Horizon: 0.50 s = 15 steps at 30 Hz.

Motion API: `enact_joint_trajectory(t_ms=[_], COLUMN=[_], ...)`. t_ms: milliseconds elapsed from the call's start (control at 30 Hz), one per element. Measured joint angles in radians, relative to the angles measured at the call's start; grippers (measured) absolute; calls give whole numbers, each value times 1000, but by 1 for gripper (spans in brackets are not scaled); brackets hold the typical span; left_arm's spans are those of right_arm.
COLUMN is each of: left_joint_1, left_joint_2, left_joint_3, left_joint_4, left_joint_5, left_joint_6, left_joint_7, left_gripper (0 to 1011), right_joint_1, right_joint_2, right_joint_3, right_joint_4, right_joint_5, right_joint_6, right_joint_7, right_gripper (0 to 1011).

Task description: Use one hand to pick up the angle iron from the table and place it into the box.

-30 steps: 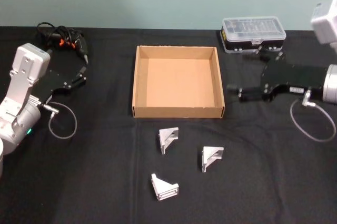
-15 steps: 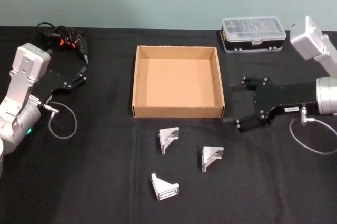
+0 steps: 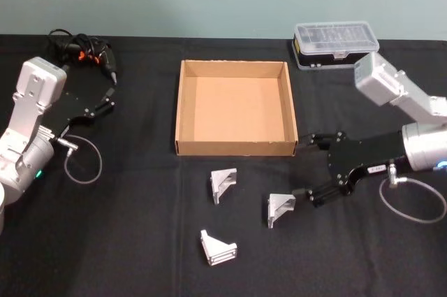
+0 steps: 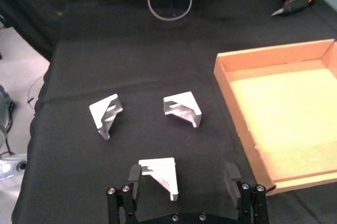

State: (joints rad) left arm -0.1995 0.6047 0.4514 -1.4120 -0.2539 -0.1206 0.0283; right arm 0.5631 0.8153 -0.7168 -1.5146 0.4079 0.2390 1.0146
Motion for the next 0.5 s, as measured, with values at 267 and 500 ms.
enact_joint_trajectory(t_ms=[267,500], left_joint_1=[0,0], left_joint_2=[0,0], left_joint_3=[0,0], left_joint_4=[0,0], left_joint_5=[0,0], left_joint_6=[0,0], left_joint_7=[0,0], left_gripper=[1000,1000], right_joint_1=[14,29], right_joint_2=[-4,-14], right_joint_3=[-51,-93], right_joint_4=[8,19], right_joint_5=[-27,-52], right_joint_6=[7,7], right_joint_7=[-7,-7], right_gripper=[1002,1002])
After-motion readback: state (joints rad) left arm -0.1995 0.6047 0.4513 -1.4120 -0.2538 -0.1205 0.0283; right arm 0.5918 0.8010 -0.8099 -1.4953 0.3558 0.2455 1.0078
